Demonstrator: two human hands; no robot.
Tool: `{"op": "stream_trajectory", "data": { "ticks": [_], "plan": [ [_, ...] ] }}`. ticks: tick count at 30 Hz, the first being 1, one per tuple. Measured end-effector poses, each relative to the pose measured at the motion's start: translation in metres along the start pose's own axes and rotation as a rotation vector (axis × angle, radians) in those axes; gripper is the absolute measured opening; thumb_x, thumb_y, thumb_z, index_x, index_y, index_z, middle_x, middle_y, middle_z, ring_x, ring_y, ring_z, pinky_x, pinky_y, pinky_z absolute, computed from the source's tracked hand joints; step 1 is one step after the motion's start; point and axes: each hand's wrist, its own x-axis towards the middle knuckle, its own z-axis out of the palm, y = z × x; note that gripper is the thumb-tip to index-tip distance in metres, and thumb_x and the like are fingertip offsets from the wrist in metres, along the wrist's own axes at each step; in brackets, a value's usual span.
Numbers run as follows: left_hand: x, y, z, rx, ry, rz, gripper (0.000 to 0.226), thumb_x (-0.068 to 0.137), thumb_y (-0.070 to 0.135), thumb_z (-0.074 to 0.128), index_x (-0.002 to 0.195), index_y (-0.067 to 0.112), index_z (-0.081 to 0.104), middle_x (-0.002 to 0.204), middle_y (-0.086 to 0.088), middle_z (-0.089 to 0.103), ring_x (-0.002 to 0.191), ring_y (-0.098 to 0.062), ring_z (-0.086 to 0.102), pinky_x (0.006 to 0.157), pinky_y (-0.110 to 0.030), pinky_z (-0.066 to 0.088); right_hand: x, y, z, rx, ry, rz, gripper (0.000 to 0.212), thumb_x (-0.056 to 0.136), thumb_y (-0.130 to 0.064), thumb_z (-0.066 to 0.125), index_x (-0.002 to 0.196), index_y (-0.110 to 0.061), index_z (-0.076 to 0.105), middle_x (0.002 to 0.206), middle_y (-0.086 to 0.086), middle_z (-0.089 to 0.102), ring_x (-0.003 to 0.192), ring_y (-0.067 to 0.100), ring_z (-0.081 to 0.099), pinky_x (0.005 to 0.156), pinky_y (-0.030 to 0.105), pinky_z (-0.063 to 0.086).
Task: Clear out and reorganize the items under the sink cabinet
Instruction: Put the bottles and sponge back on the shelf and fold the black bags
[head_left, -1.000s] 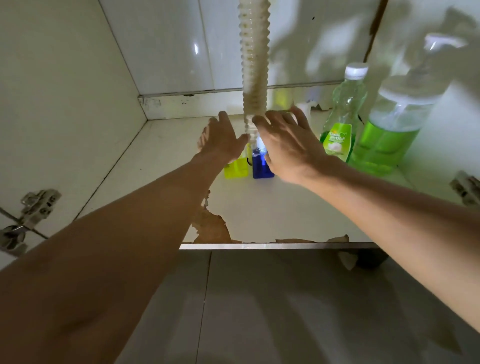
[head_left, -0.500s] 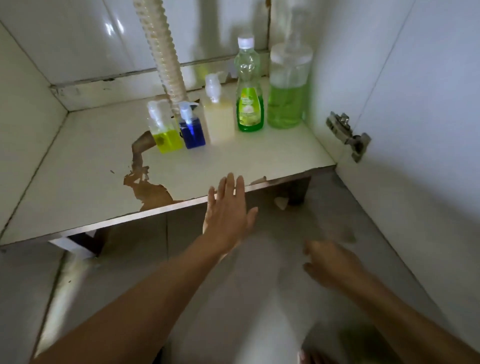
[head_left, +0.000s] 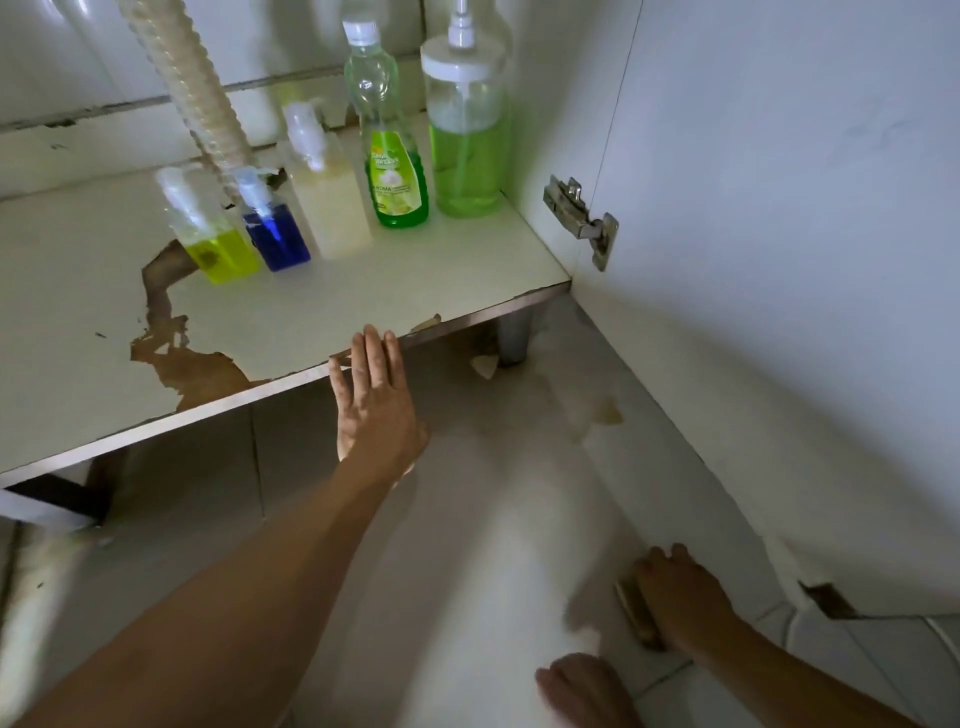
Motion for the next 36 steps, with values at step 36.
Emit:
{"op": "stream_trajectory", "data": {
  "ticks": [36],
  "plan": [
    [0.001, -0.008, -0.015, -0.146, -0.177, 0.015, 0.101, 0.091, 0.039, 0.051, 0.136, 0.010, -0.034, 0.151, -0.012, -0.034, 0.131, -0.028, -0.036, 0.110, -0.050, -0.018, 0.136, -0.066, -0.295, 0.206, 0.634, -0.160, 0.049, 0.083, -0.007, 0.060, 0.130, -0.009, 0.045, 0.130, 0.010, 0.048, 0.122, 0.029, 0.042, 0.093, 0.038, 0.042]
  ]
}}
